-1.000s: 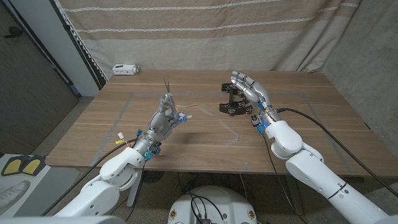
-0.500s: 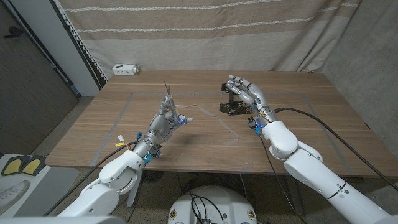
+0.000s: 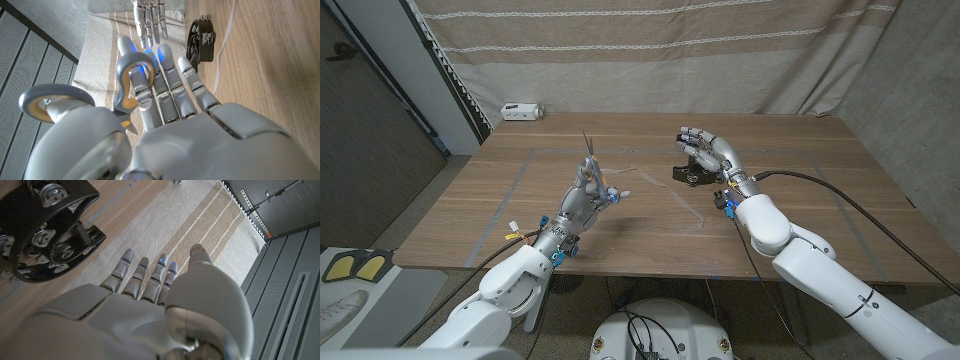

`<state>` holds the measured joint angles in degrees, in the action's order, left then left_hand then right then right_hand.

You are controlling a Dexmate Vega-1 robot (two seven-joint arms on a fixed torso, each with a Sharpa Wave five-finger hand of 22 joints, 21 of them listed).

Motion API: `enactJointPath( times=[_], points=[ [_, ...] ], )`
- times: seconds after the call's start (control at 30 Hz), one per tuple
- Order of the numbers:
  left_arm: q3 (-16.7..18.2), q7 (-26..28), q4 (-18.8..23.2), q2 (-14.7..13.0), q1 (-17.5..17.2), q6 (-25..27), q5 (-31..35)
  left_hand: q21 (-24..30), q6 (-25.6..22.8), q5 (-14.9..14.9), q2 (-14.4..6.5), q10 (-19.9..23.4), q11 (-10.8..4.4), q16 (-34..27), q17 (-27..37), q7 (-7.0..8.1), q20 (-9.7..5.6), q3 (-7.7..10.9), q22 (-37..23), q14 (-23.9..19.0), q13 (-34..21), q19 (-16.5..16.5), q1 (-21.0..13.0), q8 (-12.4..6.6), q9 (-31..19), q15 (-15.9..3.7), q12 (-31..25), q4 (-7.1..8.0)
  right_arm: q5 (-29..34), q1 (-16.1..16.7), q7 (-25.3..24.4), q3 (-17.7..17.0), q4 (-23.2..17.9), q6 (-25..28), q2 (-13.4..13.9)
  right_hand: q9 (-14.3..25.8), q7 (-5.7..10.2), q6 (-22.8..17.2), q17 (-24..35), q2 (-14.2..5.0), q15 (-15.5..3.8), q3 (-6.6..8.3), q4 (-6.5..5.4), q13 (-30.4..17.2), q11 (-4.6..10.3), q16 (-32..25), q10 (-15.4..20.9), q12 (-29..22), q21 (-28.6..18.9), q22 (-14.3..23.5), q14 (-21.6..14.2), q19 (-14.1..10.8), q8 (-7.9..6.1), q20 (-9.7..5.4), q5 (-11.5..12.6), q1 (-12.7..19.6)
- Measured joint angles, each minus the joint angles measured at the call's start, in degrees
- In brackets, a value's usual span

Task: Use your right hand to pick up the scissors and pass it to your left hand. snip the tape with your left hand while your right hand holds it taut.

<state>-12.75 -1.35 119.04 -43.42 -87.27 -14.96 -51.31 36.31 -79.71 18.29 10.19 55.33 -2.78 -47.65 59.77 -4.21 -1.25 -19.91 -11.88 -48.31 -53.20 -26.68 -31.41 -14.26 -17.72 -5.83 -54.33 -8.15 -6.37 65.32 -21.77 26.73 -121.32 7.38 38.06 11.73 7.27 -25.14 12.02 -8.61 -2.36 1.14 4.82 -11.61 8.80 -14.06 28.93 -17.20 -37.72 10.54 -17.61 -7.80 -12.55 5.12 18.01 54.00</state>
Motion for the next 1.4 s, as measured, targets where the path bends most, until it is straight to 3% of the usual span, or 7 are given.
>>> enactJointPath(
  times=[0.03, 0.13, 0.23, 0.43, 0.7, 1.1, 1.4],
  points=[
    [-0.02, 0.00, 0.00, 0.02, -0.04, 0.00, 0.00, -0.14, 0.00, 0.04, 0.00, 0.00, 0.00, 0.00, 0.03, 0.00, 0.00, 0.00, 0.00, 0.00, 0.00, 0.00, 0.00, 0.05, -0.05, 0.00, 0.00, 0.00, 0.10, 0.00, -0.01, 0.00, 0.00, 0.17, 0.00, 0.00, 0.00, 0.00, 0.14, 0.00, 0.03, 0.00, 0.00, 0.00, -0.02, -0.15, -0.02, 0.00, 0.00, 0.00, -0.41, -0.40, 0.00, -0.43, 0.00, 0.00],
    [-0.15, 0.01, 0.00, 0.13, -0.07, -0.15, 0.01, -0.15, 0.01, 0.04, -0.22, -0.01, 0.00, 0.00, 0.07, -0.01, 0.00, 0.00, 0.00, 0.00, -0.01, 0.00, -0.22, 0.35, -0.05, 0.00, 0.00, 0.00, 1.02, -0.40, -0.06, 0.65, -0.49, 1.48, 0.30, 0.00, -0.22, 0.18, 0.87, 0.00, 0.00, -0.19, 0.19, 0.00, -0.65, -1.02, -0.56, 0.00, -0.66, 0.28, -1.44, -2.54, 0.00, -5.11, -0.23, 0.00],
    [-0.33, 0.01, -0.15, 0.35, -0.05, -0.20, 0.02, -0.15, 0.01, 0.04, -0.22, -0.01, 0.00, -0.27, 0.06, -0.01, 0.00, 0.00, 0.00, 0.00, -0.01, 0.00, -0.22, 0.35, -0.19, 0.00, 0.00, 0.00, 1.74, -0.53, -0.06, 0.84, -0.66, 2.48, 0.39, 0.00, -0.53, -0.14, 1.19, 0.00, 0.00, -0.20, 0.20, 0.00, -1.26, -1.47, -0.59, 0.20, -1.12, 0.28, -2.42, -3.68, 0.00, -6.76, -0.24, 0.00],
    [-0.67, -0.10, -0.47, 0.63, 0.20, -0.48, 0.10, -0.15, 0.03, 0.04, -0.22, -0.01, 0.00, -0.27, 0.09, -0.02, 0.00, 0.01, 0.01, 0.00, 0.08, 0.00, -0.22, 0.35, -0.26, 0.00, 0.00, -0.01, 3.15, -1.15, -0.06, 1.71, -1.63, 4.67, 0.90, 0.00, -1.47, -1.08, 1.46, 0.23, -0.11, -0.18, 0.65, 0.16, -1.68, -2.14, -0.57, 0.39, -1.32, 0.28, -3.77, -5.25, 0.00, -6.88, -0.46, 0.24],
    [-0.93, -0.12, -0.80, 0.76, 0.40, -0.55, 0.14, -0.60, 0.05, 0.37, -0.43, -0.01, -0.01, -0.27, 0.09, -0.05, 0.00, 0.30, -0.27, 0.00, 0.16, -0.01, -0.45, 0.35, -0.43, 0.00, 0.00, 0.17, 5.15, -1.75, -0.29, 2.74, -2.30, 7.22, 1.18, 0.01, -3.60, -3.21, 1.95, 0.30, -0.31, -0.32, 0.96, 0.43, -4.22, -3.96, 1.99, -0.03, -2.24, 0.11, -7.06, -8.45, -0.67, -7.38, -0.89, 0.75],
    [-1.31, -0.38, -1.19, 0.58, 0.90, -0.50, 0.12, -0.60, 0.10, 0.71, -0.05, -0.03, -0.02, -0.27, 0.06, -0.10, -0.31, 0.30, -0.26, 0.00, 0.19, -0.32, -0.83, 0.35, -0.52, 0.00, 0.00, 0.17, 7.51, -3.01, -0.18, 4.29, -2.64, 11.35, 1.45, -0.28, -4.93, -2.48, 2.40, 0.30, -0.16, -0.49, 1.28, 0.42, -4.53, -5.68, 2.74, -0.04, -4.02, 0.27, -10.08, -12.71, -0.42, -7.56, -1.30, 1.37],
    [-1.64, -0.68, -1.44, 0.31, 1.39, -0.03, 0.13, -0.94, 0.08, 0.71, 0.18, -0.11, -0.10, -0.27, 0.13, -0.12, -0.31, 0.31, -0.26, 0.00, 0.36, -0.32, -1.06, 0.34, -0.76, 0.00, -0.01, 0.17, 9.19, -4.06, 0.21, 5.60, -2.76, 14.38, 1.74, -0.28, -8.34, -3.44, 3.27, 0.30, -0.35, -0.72, 1.50, 0.42, -6.77, -7.56, 4.98, -0.46, -4.66, 0.27, -12.39, -13.41, -0.26, -7.47, -1.34, 1.37]
  ],
)
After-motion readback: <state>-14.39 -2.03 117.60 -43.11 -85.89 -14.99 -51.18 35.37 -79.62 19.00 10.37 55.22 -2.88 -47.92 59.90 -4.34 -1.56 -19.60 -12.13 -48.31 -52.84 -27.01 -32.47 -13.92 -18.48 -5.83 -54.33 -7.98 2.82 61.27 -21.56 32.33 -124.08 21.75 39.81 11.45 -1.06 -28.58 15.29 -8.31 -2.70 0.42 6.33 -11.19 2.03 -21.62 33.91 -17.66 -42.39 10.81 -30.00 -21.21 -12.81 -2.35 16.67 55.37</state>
